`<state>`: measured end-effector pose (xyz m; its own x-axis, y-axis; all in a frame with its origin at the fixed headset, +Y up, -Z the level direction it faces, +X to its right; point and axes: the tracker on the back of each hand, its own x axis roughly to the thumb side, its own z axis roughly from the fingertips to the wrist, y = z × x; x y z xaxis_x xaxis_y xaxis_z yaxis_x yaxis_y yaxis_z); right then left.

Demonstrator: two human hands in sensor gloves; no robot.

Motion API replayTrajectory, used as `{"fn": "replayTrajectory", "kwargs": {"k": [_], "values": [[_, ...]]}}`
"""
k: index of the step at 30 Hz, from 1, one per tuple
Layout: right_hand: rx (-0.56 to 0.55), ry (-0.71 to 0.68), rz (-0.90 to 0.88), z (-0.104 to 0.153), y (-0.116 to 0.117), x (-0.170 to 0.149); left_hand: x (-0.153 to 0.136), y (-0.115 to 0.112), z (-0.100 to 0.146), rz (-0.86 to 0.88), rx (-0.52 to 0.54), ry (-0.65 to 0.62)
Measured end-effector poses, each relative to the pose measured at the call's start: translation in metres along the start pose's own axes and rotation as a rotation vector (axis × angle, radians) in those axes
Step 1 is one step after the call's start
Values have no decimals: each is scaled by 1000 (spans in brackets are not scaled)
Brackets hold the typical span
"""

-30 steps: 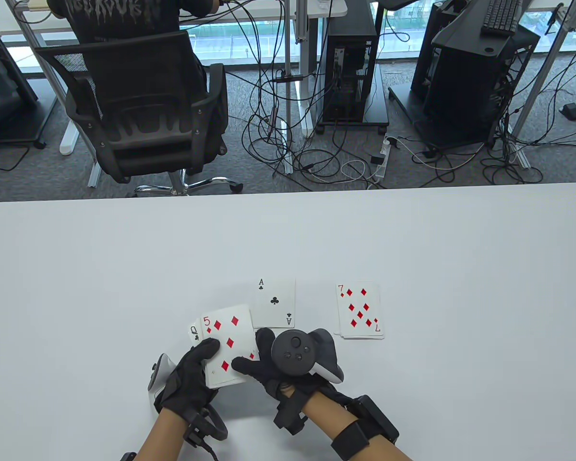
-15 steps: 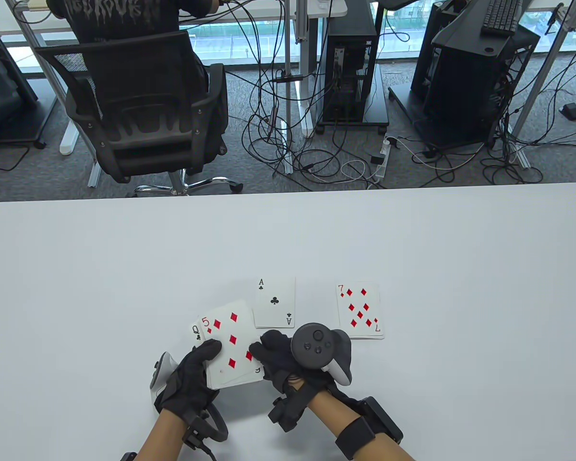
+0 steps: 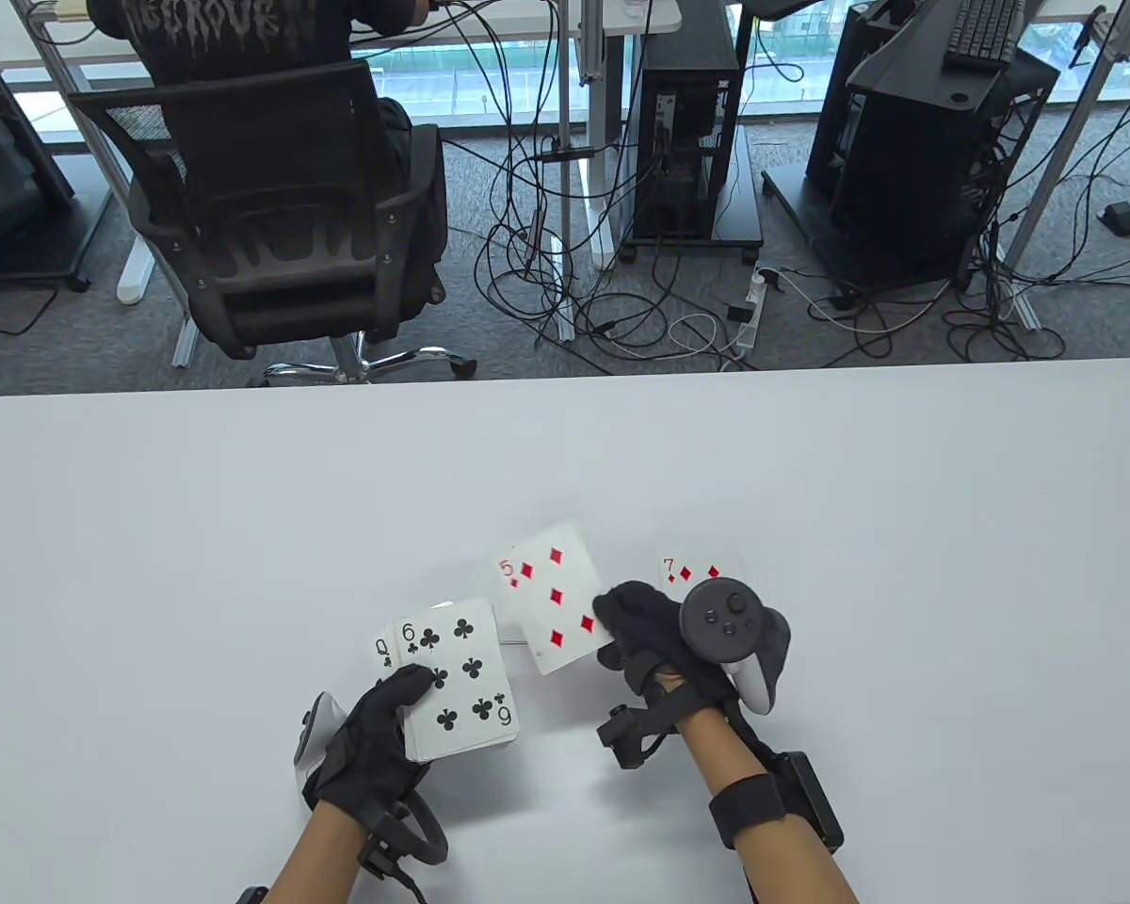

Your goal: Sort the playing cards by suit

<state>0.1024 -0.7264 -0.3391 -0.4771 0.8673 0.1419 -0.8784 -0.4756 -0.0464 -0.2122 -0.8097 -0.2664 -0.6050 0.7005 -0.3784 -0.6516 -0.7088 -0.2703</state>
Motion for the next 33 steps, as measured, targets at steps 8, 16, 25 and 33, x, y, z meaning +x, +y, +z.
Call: {"fn": "replayTrajectory", "kwargs": {"k": [8, 16, 25, 33], "values": [[-133, 240, 438, -10, -48, -47, 1, 1, 1, -3, 18, -4], [-16, 378, 786, -16, -37, -66, 1, 1, 2, -8, 28, 3], [110, 427, 1007, -25, -19, -65, 2, 2, 2, -9, 31, 5], [138, 408, 1176, -22, -12, -59, 2, 2, 2, -8, 25, 2]]}}
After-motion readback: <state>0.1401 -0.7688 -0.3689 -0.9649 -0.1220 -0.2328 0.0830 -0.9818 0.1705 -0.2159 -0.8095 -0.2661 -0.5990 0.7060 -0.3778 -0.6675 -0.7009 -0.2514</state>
